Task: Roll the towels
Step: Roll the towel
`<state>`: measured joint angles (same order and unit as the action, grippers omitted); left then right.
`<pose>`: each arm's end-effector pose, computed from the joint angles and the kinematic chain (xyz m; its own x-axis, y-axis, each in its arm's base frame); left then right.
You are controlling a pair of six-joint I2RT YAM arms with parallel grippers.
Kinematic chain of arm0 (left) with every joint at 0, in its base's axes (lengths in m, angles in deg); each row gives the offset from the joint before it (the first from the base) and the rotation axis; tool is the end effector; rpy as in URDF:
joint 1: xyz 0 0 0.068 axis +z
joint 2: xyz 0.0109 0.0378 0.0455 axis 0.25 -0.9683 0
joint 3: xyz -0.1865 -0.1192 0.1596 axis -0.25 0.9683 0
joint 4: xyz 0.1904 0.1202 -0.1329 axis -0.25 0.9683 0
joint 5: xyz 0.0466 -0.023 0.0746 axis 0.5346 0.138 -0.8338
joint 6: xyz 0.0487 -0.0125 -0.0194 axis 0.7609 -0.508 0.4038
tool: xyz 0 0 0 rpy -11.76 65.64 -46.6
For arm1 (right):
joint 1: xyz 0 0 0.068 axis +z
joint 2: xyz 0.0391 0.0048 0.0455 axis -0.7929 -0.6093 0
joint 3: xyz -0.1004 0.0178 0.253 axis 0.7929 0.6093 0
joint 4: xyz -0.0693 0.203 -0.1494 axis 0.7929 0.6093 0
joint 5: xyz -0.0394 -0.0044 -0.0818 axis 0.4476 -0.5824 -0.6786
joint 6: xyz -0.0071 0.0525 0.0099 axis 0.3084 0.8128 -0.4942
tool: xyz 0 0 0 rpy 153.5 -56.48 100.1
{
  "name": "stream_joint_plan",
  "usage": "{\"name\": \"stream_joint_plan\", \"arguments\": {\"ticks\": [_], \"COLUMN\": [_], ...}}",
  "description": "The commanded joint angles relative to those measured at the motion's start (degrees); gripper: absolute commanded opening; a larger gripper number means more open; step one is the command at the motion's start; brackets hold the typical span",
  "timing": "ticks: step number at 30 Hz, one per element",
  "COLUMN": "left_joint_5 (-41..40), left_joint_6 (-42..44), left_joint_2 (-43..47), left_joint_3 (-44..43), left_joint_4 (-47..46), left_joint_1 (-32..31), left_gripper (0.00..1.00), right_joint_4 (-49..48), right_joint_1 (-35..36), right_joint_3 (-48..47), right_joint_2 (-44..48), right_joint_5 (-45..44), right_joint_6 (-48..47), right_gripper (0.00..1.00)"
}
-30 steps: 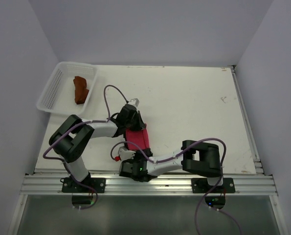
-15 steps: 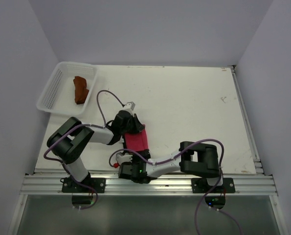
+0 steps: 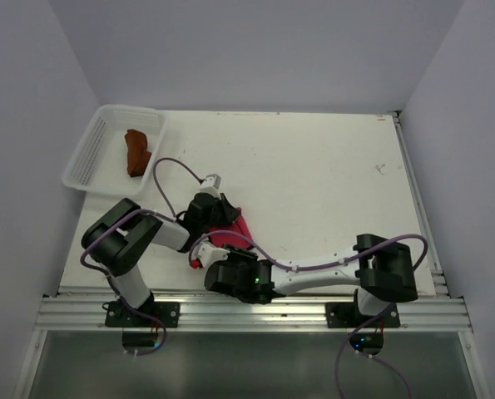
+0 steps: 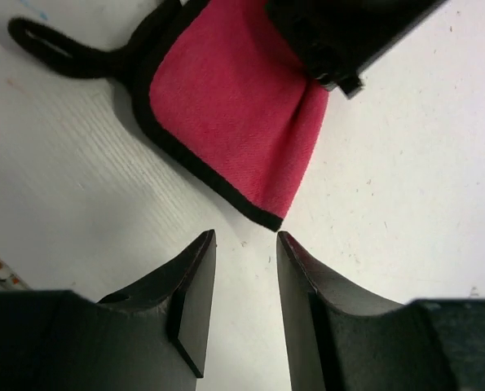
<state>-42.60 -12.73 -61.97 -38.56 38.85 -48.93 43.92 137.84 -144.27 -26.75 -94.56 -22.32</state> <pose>0.2489 -0.1711 0.1143 -0.6775 -0.3515 -0.6461 0.1552 0.7904 -0.5927 0.0535 0.3403 0.1777 -0.0680 -0.8563 -0.5120 -0.6517 0.4267 -0.6270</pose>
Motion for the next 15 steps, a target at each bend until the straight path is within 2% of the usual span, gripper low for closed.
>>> {"name": "stream_joint_plan", "arguments": {"ticks": [1,5,7,12,15], "left_joint_5": [-4.53,-4.45,-4.45,-4.62,-4.71], "left_joint_6": [2.31,2.31,2.31,1.96,1.52], "left_joint_2": [-2.45,-2.71,-2.89,-3.41,-3.85], "left_joint_3": [3.01,3.98,4.33,5.82,6.53], "left_joint_4": [0.68,-0.38,-1.08,-2.22,-2.92], "left_joint_1": [0.8,0.88,0.8,0.71,0.71], "left_gripper": [0.0,0.0,0.0,0.0,0.0], "right_joint_4": [0.46,-0.23,-1.47,-7.08,-8.93], "right_joint_1": [-1.1,-3.28,-6.18,-21.03,-26.66], "right_joint_3": [1.64,4.89,6.39,12.28,13.42], "right_joint_2": [7.0,14.72,17.81,27.31,27.24], "right_joint_5": [3.34,6.32,12.0,28.02,33.74], "right_joint_6": [5.54,9.23,13.69,22.41,28.12], "right_gripper": [0.4,0.41,0.38,0.34,0.33]}}
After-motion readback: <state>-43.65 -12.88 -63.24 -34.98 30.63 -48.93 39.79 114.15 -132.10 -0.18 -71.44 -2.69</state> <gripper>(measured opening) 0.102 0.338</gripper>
